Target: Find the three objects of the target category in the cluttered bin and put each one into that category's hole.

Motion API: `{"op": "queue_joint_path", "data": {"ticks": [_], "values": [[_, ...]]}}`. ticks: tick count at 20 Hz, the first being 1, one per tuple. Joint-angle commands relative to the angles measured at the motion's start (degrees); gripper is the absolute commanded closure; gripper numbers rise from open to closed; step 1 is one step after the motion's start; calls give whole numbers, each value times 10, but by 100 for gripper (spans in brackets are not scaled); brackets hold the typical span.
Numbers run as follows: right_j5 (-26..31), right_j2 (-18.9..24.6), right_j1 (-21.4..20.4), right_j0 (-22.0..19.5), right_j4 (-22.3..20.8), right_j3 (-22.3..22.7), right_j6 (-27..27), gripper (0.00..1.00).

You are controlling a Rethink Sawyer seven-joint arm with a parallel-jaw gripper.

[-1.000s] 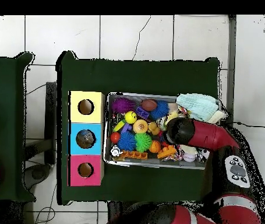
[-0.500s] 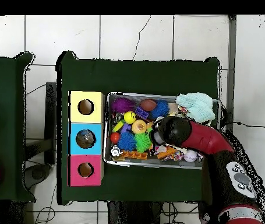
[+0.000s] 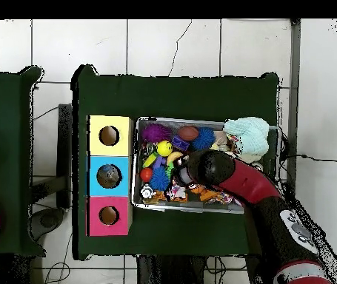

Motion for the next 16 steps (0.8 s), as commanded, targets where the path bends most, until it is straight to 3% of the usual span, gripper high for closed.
{"op": "queue_joint_path", "data": {"ticks": [1,16], "values": [[51,91,-1,-8,99,99,44,100],[-15,131,9,-21,188,147,40,100]]}}
